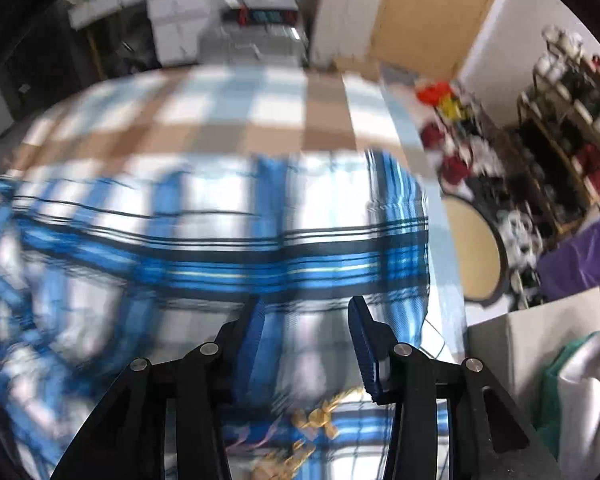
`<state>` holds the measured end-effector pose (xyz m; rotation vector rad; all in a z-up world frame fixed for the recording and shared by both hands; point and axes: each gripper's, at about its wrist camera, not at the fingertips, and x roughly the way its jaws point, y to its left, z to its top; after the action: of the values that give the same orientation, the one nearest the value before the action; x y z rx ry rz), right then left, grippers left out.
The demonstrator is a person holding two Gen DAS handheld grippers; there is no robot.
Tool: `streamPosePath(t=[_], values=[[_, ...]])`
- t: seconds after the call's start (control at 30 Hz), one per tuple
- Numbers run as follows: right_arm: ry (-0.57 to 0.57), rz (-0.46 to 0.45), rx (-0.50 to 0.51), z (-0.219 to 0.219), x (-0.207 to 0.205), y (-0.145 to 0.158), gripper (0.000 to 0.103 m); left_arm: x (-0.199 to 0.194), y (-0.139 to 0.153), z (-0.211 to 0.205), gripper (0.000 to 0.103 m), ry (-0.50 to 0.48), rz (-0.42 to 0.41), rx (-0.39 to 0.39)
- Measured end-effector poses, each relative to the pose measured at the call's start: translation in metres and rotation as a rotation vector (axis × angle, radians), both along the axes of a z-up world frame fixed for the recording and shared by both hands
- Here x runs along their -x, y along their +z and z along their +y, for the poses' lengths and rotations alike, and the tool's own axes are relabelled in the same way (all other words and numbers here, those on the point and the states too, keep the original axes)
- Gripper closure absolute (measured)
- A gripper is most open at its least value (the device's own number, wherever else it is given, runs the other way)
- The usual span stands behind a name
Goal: Fold large clothes
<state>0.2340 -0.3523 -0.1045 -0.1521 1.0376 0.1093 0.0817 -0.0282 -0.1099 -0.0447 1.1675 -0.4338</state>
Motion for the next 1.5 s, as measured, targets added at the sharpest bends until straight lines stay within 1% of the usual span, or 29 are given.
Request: streamPosePath(t=[0.03, 0.07, 0.1, 0.17, 0.23, 0.3, 0.33, 0.37, 0.4, 0.5, 0.63, 0.73, 0.8, 0.83, 0.93, 1.0, 1.03, 1.07, 1.1, 1.13, 1.2, 1.23, 1.27, 1.3, 1.37, 1.4, 1.43, 1.47, 1.5], values=[[0.034, -0.006, -0.021, 0.009, 0.005, 0.005, 0.06, 0.003, 0.003, 0.0, 0.044, -0.057, 0.039, 0.068], [0.083, -0.014, -0.035, 0.022, 0.017, 0.011, 0.06, 0.004, 0.006, 0.001, 0.044, -0.067, 0.043, 0.092], [0.114, -0.021, -0.045, 0.034, 0.021, 0.014, 0.06, 0.009, 0.012, 0.003, 0.044, -0.061, 0.027, 0.106], [0.191, -0.016, -0.052, 0.054, 0.036, 0.009, 0.053, 0.014, 0.022, 0.009, 0.044, -0.029, -0.026, 0.121], [0.223, 0.039, 0.008, 0.071, 0.041, -0.014, 0.053, 0.014, 0.025, 0.017, 0.044, 0.022, -0.051, 0.15], [0.216, 0.114, 0.084, 0.077, 0.043, -0.048, 0.054, 0.005, 0.02, 0.025, 0.043, 0.068, -0.042, 0.165], [0.206, 0.143, 0.094, 0.074, 0.043, -0.061, 0.054, -0.001, 0.017, 0.025, 0.043, 0.094, -0.035, 0.163], [0.193, 0.157, 0.072, 0.07, 0.045, -0.071, 0.055, -0.005, 0.012, 0.027, 0.043, 0.126, -0.02, 0.155], [0.17, 0.116, 0.018, 0.062, 0.049, -0.068, 0.054, -0.008, 0.007, 0.028, 0.043, 0.149, -0.006, 0.155], [0.133, 0.136, -0.036, 0.053, 0.05, -0.062, 0.054, -0.012, 0.007, 0.028, 0.043, 0.161, -0.017, 0.137], [0.14, 0.086, -0.042, 0.044, 0.054, -0.035, 0.054, -0.016, 0.01, 0.006, 0.043, 0.125, -0.05, 0.123], [0.095, 0.018, -0.048, 0.031, 0.048, -0.013, 0.051, -0.013, 0.013, -0.007, 0.043, 0.093, -0.062, 0.128], [0.037, 0.011, -0.048, 0.018, 0.036, -0.011, 0.046, -0.015, 0.011, -0.011, 0.043, 0.072, -0.078, 0.125], [0.008, 0.025, -0.029, 0.014, 0.031, -0.017, 0.046, -0.015, 0.01, -0.015, 0.043, 0.049, -0.082, 0.123], [-0.05, 0.099, 0.009, 0.0, 0.012, -0.042, 0.046, -0.019, 0.003, -0.027, 0.043, 0.013, -0.078, 0.091], [-0.098, 0.164, 0.028, -0.012, 0.004, -0.066, 0.046, -0.019, -0.008, -0.035, 0.043, -0.021, -0.052, 0.039], [-0.116, 0.186, 0.019, -0.018, 0.003, -0.077, 0.046, -0.021, -0.015, -0.04, 0.043, -0.034, -0.028, 0.0], [-0.138, 0.162, -0.037, -0.027, 0.006, -0.078, 0.044, -0.023, -0.027, -0.045, 0.044, -0.045, 0.016, -0.059], [-0.155, 0.173, -0.053, -0.032, 0.006, -0.079, 0.039, -0.022, -0.033, -0.047, 0.044, -0.054, 0.032, -0.073], [-0.16, 0.184, -0.073, -0.036, 0.007, -0.079, 0.039, -0.02, -0.034, -0.049, 0.044, -0.068, 0.011, -0.095], [-0.166, 0.201, -0.061, -0.038, 0.008, -0.073, 0.041, -0.019, -0.035, -0.052, 0.044, -0.087, 0.002, -0.135], [-0.16, 0.19, -0.059, -0.036, 0.009, -0.066, 0.046, -0.018, -0.035, -0.051, 0.044, -0.088, 0.001, -0.14], [-0.137, 0.163, -0.075, -0.032, 0.013, -0.053, 0.047, -0.018, -0.034, -0.05, 0.044, -0.088, 0.003, -0.139], [-0.1, 0.128, -0.099, -0.024, 0.018, -0.036, 0.047, -0.018, -0.031, -0.046, 0.044, -0.081, 0.01, -0.119], [-0.036, 0.063, -0.129, -0.004, 0.02, -0.011, 0.046, -0.018, -0.022, -0.031, 0.044, -0.05, 0.011, -0.046], [0.008, 0.036, -0.15, 0.01, 0.021, 0.003, 0.046, -0.017, -0.01, -0.018, 0.044, -0.029, -0.014, -0.005], [0.043, 0.02, -0.172, 0.024, 0.018, 0.013, 0.046, -0.014, 0.007, -0.002, 0.044, -0.007, -0.063, 0.031], [0.087, 0.001, -0.197, 0.04, 0.019, 0.022, 0.043, -0.01, 0.019, 0.008, 0.044, 0.015, -0.106, 0.05], [0.125, -0.014, -0.216, 0.057, 0.02, 0.028, 0.037, 0.0, 0.042, 0.037, 0.044, 0.081, -0.203, 0.082]])
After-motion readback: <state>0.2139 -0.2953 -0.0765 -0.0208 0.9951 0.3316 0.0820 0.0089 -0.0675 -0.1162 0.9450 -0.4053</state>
